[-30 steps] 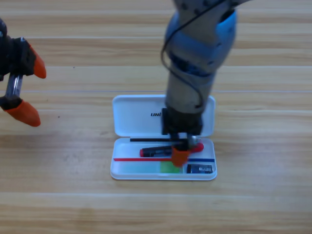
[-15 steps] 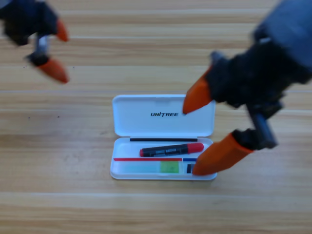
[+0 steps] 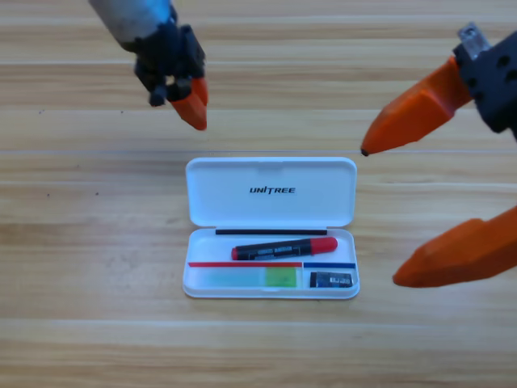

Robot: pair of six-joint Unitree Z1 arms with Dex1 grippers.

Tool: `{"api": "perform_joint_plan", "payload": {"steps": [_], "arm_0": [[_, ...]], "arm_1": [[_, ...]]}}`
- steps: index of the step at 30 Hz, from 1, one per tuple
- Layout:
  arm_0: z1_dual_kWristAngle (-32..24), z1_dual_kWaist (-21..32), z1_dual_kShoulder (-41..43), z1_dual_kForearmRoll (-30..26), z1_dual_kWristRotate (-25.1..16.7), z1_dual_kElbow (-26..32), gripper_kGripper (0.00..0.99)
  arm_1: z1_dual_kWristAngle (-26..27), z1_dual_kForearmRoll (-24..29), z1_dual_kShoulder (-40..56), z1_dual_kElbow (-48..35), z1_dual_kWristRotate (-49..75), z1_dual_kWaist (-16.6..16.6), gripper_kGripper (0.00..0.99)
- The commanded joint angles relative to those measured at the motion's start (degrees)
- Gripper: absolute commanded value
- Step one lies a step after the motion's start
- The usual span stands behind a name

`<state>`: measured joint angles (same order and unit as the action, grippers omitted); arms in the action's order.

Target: Clean up eraser and pencils

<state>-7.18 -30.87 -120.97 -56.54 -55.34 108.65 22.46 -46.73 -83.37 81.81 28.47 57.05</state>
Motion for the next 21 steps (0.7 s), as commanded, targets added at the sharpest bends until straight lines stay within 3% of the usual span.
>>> {"api": "perform_joint_plan", "payload": {"steps": [1,3,7,8,13,21], "arm_0": [[-0.56,-1.21,-5.33,0.56,-0.64,1.39,0.342],[-0.56,-1.3,-5.86,0.56,-0.29,1.92,0.341],[-1.44,-1.3,-6.65,0.56,-0.29,2.88,0.02],[-1.7,-1.3,-6.83,0.56,-0.12,3.15,0.0],[-3.81,0.02,-8.15,0.47,1.64,5.08,0.0],[-14.36,6.08,-12.1,-0.15,1.29,6.58,0.0]], "arm_1": [[1.01,0.67,2.51,-2.36,-0.44,0.61,0.983],[1.71,0.76,2.33,-2.45,-0.44,0.61,0.983],[1.97,0.85,1.98,-2.36,-0.61,0.61,0.983],[2.06,0.94,1.89,-2.27,-0.79,0.61,0.983],[2.15,1.37,1.72,-2.45,-1.05,0.61,0.983],[2.15,1.55,2.42,-3.32,-1.05,0.52,0.983]]}}
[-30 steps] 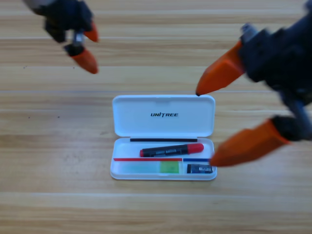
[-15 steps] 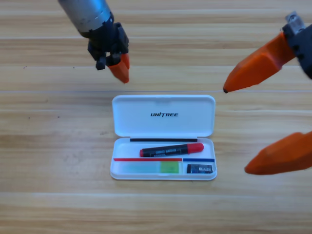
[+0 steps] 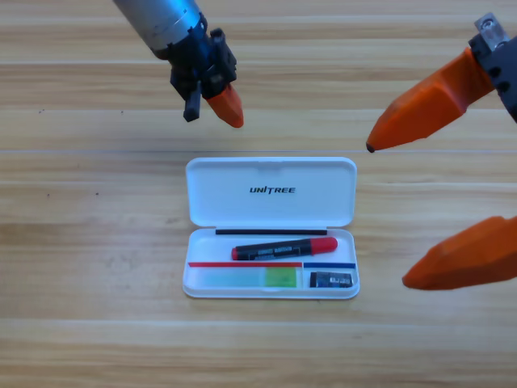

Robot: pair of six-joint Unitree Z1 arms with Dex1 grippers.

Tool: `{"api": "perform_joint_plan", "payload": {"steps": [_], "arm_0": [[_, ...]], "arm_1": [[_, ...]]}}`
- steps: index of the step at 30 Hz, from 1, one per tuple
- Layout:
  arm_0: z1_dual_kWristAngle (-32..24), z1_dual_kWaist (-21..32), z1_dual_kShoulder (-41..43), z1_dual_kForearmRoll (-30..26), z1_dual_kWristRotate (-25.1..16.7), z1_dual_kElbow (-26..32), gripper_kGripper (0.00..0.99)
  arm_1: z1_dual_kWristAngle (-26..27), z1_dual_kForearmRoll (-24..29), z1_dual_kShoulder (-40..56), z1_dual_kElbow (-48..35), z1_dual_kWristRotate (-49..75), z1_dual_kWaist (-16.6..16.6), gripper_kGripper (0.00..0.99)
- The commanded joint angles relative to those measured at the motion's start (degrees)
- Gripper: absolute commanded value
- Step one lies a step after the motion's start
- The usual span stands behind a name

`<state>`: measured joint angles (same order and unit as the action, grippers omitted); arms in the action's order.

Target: Clean up eraser and pencils

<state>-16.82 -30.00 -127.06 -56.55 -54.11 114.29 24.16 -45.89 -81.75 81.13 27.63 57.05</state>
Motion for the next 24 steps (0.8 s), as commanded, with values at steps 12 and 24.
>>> {"api": "perform_joint_plan", "payload": {"steps": [12,24], "arm_0": [[-14.56,10.57,-13.12,-0.67,-3.99,0.67,0.0],[-19.66,8.38,-15.41,-5.24,-7.15,-0.56,0.0]], "arm_1": [[0.72,0.8,1.16,-2.91,-0.47,0.52,0.983],[0.81,0.98,0.45,-2.65,-0.56,0.52,0.983]]}}
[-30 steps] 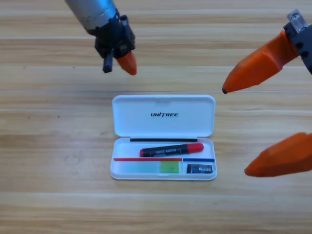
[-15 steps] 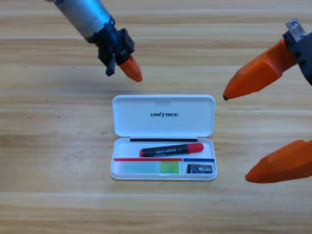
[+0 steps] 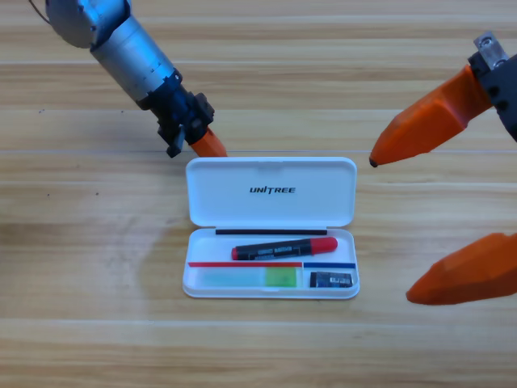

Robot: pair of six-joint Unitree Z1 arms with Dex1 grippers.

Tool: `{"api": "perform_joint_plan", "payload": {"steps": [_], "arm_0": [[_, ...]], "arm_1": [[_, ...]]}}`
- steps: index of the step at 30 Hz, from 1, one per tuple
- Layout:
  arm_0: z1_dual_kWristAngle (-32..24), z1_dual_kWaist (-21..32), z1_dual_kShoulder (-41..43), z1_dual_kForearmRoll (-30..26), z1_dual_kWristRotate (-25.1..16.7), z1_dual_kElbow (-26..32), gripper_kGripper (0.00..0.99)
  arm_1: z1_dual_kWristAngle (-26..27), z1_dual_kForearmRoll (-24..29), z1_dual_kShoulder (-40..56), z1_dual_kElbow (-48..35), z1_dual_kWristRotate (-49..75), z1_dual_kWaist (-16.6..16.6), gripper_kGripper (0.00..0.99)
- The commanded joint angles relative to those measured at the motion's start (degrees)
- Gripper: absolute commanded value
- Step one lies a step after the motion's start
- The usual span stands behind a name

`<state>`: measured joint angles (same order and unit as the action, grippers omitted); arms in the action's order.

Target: Clean up eraser and pencils

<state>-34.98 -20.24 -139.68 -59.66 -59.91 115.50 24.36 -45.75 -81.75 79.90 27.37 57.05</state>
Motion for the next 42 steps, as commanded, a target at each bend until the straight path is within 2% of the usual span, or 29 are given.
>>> {"api": "perform_joint_plan", "payload": {"steps": [1,7,24,42], "arm_0": [[-1.67,-1.73,-2.44,-2.48,-1.62,-2.12,0.0],[-1.76,-4.02,0.38,-5.12,-2.41,-4.31,0.0],[-2.11,-9.91,6.62,-4.86,-2.49,-10.11,0.0],[1.41,-14.65,10.13,4.64,-0.3,-21.89,0.0]], "arm_1": [[0.6,0.84,0.45,-1.42,-0.3,0.52,0.983],[0.6,1.1,0.1,-1.59,-0.3,0.52,0.983],[0.6,1.36,-0.16,-1.68,-0.56,0.52,0.983],[0.77,1.45,-0.87,-1.68,-0.56,0.52,0.983]]}}
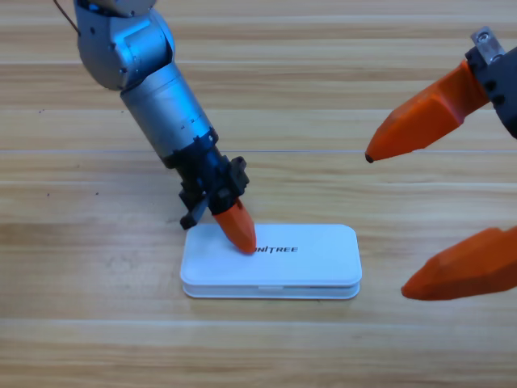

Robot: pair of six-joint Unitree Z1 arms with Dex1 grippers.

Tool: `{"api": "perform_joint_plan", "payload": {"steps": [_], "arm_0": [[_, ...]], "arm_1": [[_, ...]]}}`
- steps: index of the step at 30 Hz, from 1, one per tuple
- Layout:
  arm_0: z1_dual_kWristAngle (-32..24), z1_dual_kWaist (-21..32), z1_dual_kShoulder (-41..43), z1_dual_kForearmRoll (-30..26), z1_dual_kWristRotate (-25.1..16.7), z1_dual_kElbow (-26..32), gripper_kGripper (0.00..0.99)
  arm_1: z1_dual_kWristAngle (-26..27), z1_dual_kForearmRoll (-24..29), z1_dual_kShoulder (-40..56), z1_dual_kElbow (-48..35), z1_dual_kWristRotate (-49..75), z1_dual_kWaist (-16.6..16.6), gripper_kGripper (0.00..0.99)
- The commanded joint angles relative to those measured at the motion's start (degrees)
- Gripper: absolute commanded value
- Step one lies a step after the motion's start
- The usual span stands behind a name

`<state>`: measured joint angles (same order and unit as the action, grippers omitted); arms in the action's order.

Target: Clean up eraser and pencils

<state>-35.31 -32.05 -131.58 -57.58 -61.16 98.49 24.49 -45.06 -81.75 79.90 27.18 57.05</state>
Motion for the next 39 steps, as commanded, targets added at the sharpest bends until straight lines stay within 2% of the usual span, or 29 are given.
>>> {"api": "perform_joint_plan", "payload": {"steps": [1,12,16,19,22,23,25,26,27,29,30,32,36,39], "arm_0": [[2.09,-3.01,2.47,3.36,1.05,-5.85,0.0],[8.68,-3.81,4.31,14.52,3.24,-15.6,0.0],[11.49,-3.81,6.6,16.54,4.21,-17.54,0.0],[15.18,-4.51,14.68,14.34,6.32,-17.89,0.0],[19.05,-6.0,25.67,6.78,7.38,-15.87,0.0],[20.02,-6.71,29.19,4.15,7.9,-15.17,0.112],[20.19,-8.64,35.69,0.98,10.98,-14.9,0.707],[20.55,-10.05,38.41,0.54,14.76,-14.81,0.928],[20.46,-10.84,40.52,0.02,18.27,-14.46,0.988],[20.11,-12.59,44.48,-0.51,25.48,-14.2,0.99],[20.11,-13.21,45.97,-0.95,27.15,-14.29,0.99],[19.75,-13.47,47.55,-0.86,27.41,-14.55,0.99],[18.96,-13.47,45.36,-0.16,26.54,-14.55,0.99],[18.35,-13.39,45.53,4.67,27.33,-16.92,0.99]], "arm_1": [[0.65,0.76,-0.87,-1.68,-0.37,0.52,0.983],[0.65,0.85,-1.31,-1.59,-0.37,0.52,0.983],[0.65,0.85,-1.31,-1.68,-0.37,0.52,0.983],[0.65,0.85,-1.31,-1.68,-0.37,0.52,0.983],[0.65,0.85,-1.31,-1.68,-0.37,0.52,0.983],[0.73,0.85,-1.31,-1.68,-0.37,0.52,0.983],[0.65,0.85,-1.39,-1.68,-0.37,0.52,0.983],[0.65,0.85,-1.48,-1.68,-0.37,0.52,0.983],[0.65,0.94,-1.48,-1.68,-0.37,0.52,0.983],[0.65,0.94,-1.57,-1.68,-0.37,0.52,0.983],[0.65,0.94,-1.57,-1.68,-0.37,0.52,0.983],[0.65,0.94,-1.57,-1.77,-0.37,0.52,0.983],[0.65,1.03,-1.83,-1.68,-0.37,0.52,0.983],[0.65,1.12,-2.01,-1.68,-0.37,0.52,0.983]]}}
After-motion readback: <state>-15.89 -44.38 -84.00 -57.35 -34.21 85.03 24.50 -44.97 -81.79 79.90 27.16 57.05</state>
